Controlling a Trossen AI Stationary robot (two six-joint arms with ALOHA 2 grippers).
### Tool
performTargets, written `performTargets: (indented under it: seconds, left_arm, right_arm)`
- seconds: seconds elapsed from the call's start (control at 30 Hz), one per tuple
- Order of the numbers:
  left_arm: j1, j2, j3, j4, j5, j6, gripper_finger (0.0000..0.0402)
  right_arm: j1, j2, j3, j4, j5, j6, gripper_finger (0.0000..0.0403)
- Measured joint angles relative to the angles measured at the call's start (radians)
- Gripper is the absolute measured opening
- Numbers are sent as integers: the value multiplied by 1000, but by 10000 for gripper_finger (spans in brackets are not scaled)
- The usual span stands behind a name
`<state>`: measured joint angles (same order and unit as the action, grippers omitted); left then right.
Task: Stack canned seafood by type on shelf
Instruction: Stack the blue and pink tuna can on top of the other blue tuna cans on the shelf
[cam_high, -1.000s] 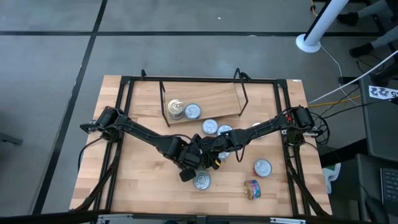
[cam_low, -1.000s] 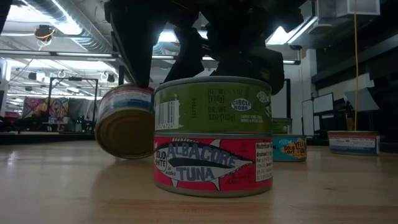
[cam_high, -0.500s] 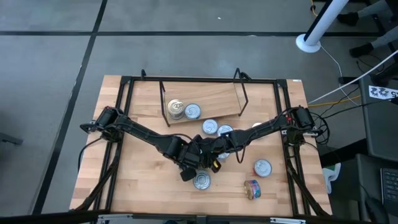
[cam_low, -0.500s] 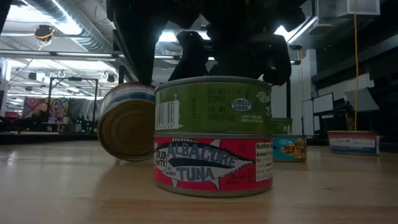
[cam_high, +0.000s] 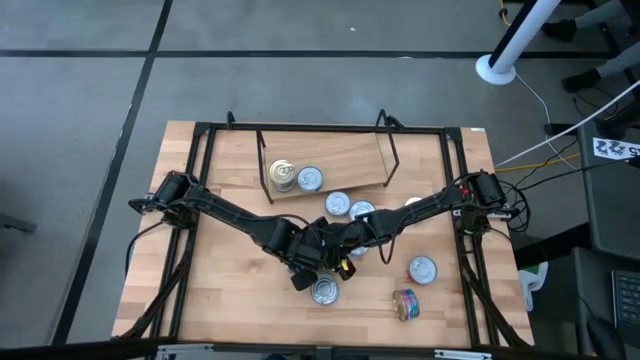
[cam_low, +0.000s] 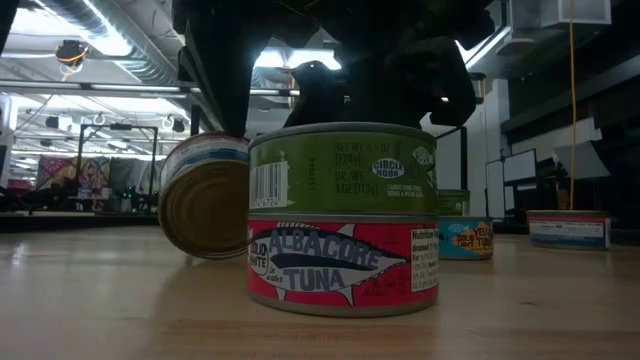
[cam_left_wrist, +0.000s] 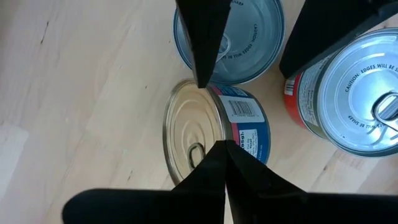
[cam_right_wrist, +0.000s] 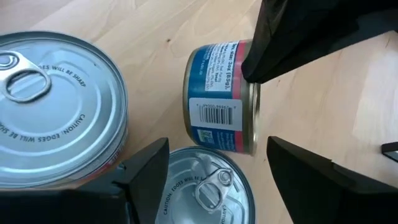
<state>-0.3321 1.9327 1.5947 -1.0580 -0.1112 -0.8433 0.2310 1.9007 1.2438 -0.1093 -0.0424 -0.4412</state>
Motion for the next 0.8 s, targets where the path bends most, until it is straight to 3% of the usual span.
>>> performTargets:
  seconds: [0.57, 0.8]
  left_arm:
    - [0, -1, 0, 20, -8, -11, 0]
    - [1, -1, 0, 21, -8, -14, 0]
  right_arm:
    - [13, 0, 0, -31, 141, 37, 271]
    - [13, 0, 0, -56, 152, 44, 271]
